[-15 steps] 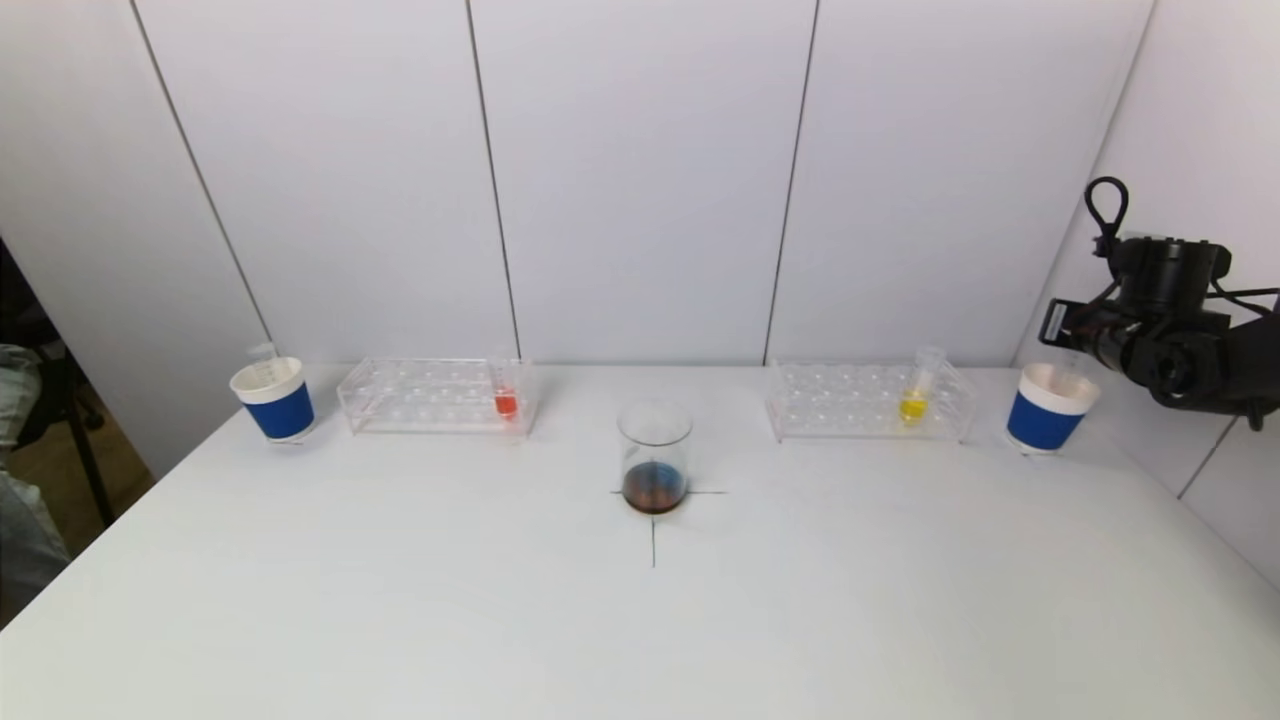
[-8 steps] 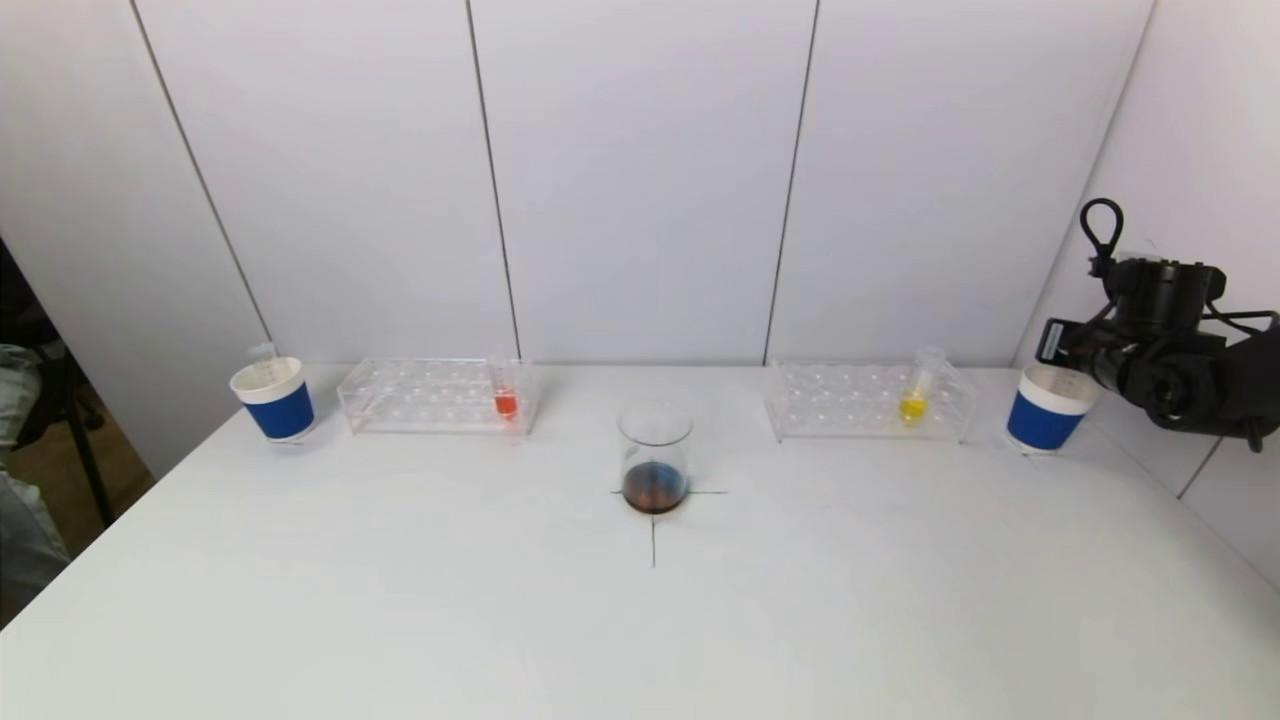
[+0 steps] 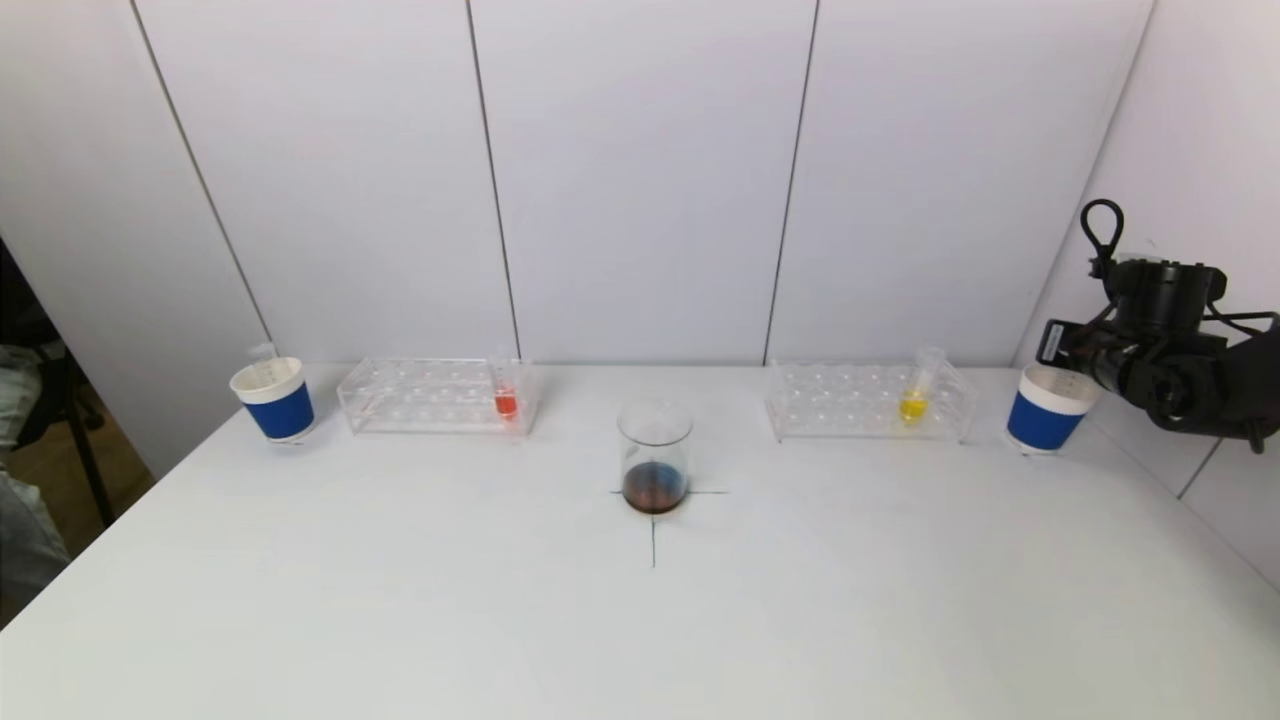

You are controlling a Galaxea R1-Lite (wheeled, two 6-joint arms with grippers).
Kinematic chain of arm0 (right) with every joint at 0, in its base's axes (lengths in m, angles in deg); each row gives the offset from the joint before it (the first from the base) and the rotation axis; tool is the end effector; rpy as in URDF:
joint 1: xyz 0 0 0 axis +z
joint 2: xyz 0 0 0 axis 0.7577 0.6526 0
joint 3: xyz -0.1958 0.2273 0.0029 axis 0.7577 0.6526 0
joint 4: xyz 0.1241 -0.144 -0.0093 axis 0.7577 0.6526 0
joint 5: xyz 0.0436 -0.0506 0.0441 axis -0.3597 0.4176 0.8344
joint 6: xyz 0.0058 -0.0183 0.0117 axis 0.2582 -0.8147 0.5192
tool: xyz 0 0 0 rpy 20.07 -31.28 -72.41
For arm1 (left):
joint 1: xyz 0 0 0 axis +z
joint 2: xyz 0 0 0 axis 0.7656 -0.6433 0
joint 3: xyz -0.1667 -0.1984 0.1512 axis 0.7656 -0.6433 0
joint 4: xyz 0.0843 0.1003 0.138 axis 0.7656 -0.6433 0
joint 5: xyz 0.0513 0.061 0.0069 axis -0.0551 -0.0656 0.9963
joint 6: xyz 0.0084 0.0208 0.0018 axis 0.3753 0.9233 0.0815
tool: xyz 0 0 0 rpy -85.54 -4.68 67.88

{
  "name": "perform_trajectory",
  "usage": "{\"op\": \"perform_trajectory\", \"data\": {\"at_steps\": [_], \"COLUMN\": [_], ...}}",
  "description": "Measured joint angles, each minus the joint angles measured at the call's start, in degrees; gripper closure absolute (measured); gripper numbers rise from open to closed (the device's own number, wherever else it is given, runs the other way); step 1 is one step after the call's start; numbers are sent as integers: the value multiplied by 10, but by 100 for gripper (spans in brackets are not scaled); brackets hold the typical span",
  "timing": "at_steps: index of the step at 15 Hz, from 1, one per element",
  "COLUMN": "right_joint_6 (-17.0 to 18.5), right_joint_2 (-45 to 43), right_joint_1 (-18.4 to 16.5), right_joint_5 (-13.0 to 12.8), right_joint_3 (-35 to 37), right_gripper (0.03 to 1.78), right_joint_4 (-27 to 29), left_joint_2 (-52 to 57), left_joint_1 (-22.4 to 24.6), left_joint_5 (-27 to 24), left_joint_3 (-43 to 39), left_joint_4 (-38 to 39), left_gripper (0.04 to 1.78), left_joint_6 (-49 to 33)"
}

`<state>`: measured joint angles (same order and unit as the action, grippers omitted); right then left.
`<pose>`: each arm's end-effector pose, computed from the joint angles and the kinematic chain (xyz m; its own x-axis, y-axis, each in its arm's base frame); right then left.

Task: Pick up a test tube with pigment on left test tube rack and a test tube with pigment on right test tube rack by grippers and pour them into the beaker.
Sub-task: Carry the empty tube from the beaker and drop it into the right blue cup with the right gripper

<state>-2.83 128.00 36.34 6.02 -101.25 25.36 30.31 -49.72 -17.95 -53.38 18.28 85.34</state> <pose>0.4365 -0.1055 0.1082 0.8449 -0.4353 -0.3109 0.4589 0.8885 0.0030 -0.0229 -0.0001 0.0756 1.0000 0.0025 0.0021 -0.0025 0.9997 0.0229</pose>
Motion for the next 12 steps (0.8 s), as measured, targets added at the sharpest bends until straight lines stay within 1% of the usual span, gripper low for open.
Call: {"op": "perform_trajectory", "data": {"at_steps": [5,8,10,12], "right_joint_6": [1,1,1,1], "right_joint_2": [0,0,0,-1], "right_joint_1": [0,0,0,0], "right_joint_5": [-1,-1,-1,0], "right_joint_3": [0,6,8,10], "right_gripper": [134,133,125,107], "right_joint_4": [-1,-23,-28,-28], "left_joint_2": [0,0,0,0], "left_joint_1": [0,0,0,0], "left_joint_5": [0,0,0,0], "left_joint_3": [0,0,0,0], "left_joint_4": [0,0,0,0], "left_gripper": [6,6,6,6], "left_joint_6": [0,0,0,0]}}
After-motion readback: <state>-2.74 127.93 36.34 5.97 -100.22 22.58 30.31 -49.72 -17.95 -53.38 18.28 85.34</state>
